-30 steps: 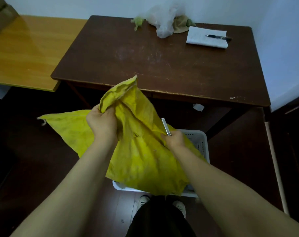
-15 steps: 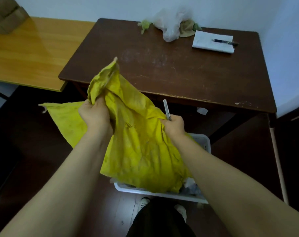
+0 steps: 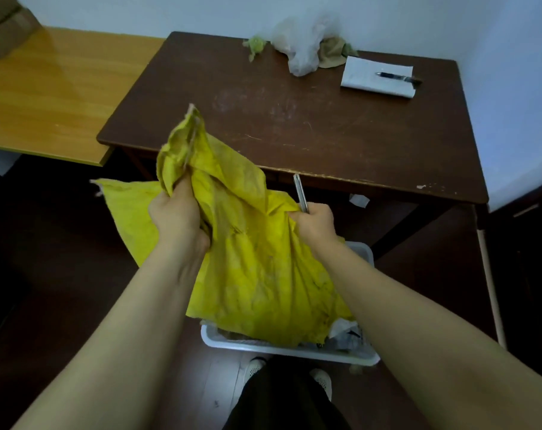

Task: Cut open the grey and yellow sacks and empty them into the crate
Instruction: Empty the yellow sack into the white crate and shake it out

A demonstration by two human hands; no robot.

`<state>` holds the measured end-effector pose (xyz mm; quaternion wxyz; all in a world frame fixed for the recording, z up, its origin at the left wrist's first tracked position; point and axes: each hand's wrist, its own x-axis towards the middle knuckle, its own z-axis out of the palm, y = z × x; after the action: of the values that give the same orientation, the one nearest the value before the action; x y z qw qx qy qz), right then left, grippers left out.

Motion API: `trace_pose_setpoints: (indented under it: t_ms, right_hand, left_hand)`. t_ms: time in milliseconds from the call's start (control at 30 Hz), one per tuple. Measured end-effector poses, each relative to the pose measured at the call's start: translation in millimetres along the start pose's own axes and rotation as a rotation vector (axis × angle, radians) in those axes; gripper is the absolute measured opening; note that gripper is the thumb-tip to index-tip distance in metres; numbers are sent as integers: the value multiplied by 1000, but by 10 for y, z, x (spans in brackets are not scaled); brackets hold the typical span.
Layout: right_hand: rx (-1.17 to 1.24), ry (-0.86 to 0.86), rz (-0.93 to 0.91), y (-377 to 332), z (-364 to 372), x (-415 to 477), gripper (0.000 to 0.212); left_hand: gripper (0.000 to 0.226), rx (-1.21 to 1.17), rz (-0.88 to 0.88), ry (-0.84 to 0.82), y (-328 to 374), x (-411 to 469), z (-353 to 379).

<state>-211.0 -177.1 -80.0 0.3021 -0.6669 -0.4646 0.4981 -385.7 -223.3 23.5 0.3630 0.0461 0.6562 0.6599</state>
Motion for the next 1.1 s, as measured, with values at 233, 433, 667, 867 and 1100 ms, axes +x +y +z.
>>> trace_pose_setpoints:
  t_ms: [233,433,667,867,1100]
  right_hand:
    - [-31,-24,-19,-96,66,-57,36]
    - [-162,27,-18,36,-126,-73,43]
    - [-262,-59,-7,209,-223,-131,34]
    - [-143,-41,-101,43,-238,-85,47]
    - [-128,37,-109,111,-352,12,49]
  left_hand:
    - [22,-15,71,-93,103,-136,145]
    - [24,53,14,-47,208,-76,127]
    - [22,36,-12,-76,89,-115,84]
    - [21,-62,24,-146,197,-146,240]
    - [17,-23,-54,-145,90,-115,236]
